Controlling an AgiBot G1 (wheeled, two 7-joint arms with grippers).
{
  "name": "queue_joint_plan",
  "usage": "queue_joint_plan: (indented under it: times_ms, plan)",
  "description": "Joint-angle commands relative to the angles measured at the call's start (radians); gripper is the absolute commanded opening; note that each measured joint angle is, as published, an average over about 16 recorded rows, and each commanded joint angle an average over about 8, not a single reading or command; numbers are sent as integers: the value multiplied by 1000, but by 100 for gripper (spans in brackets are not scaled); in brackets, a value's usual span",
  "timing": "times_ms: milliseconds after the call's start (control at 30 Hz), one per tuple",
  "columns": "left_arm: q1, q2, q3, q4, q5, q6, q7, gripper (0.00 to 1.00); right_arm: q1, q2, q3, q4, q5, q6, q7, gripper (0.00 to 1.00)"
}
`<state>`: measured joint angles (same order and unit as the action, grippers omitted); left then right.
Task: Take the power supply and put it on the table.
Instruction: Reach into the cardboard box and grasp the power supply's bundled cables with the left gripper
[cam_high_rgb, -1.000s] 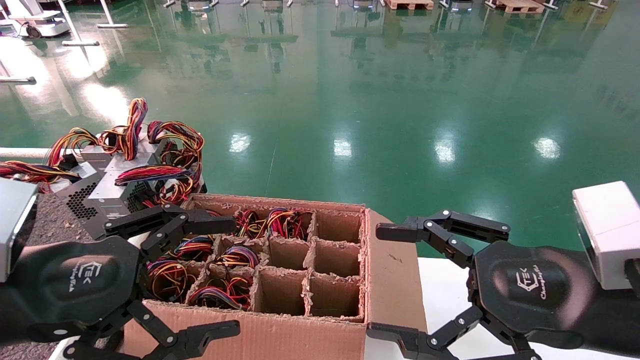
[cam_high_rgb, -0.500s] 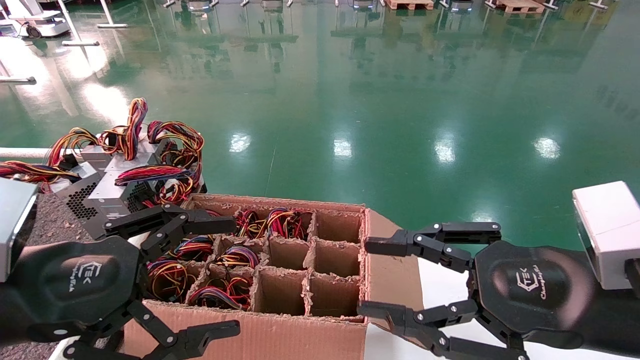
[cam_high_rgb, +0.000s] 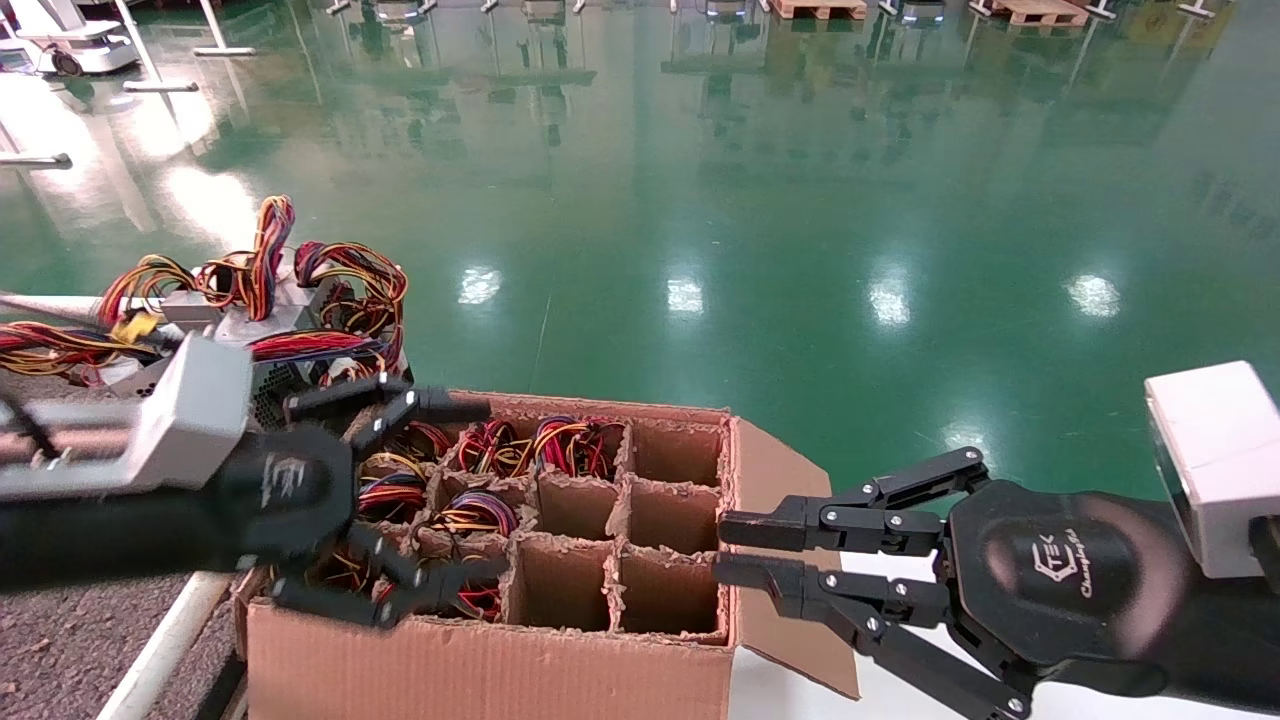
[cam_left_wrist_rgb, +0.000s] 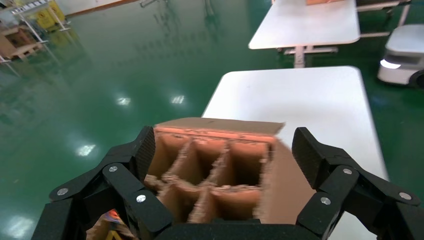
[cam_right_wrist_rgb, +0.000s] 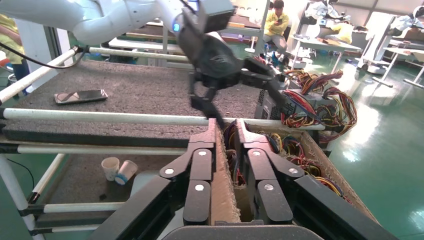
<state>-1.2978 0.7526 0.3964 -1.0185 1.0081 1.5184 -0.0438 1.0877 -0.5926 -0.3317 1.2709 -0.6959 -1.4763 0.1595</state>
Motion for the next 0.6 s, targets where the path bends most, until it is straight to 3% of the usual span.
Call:
queue_joint_plan:
  times_ms: [33, 200, 233, 467, 500, 600]
  plan:
    - [-40, 26, 19, 51, 39, 14, 27, 100, 0, 0, 0, 0, 0, 0, 0, 0]
    - [-126, 116, 72, 218, 128, 19, 110, 100, 0, 0, 0, 0, 0, 0, 0, 0]
    - [-142, 134, 80, 255, 144, 16, 129, 100, 0, 0, 0, 0, 0, 0, 0, 5]
    - [-237, 254, 128, 500, 236, -22, 270, 100, 0, 0, 0, 0, 0, 0, 0, 92]
    - [-248, 269, 133, 532, 245, -28, 289, 100, 0, 0, 0, 0, 0, 0, 0, 100]
    - [-280, 311, 146, 624, 273, -57, 344, 100, 0, 0, 0, 0, 0, 0, 0, 100]
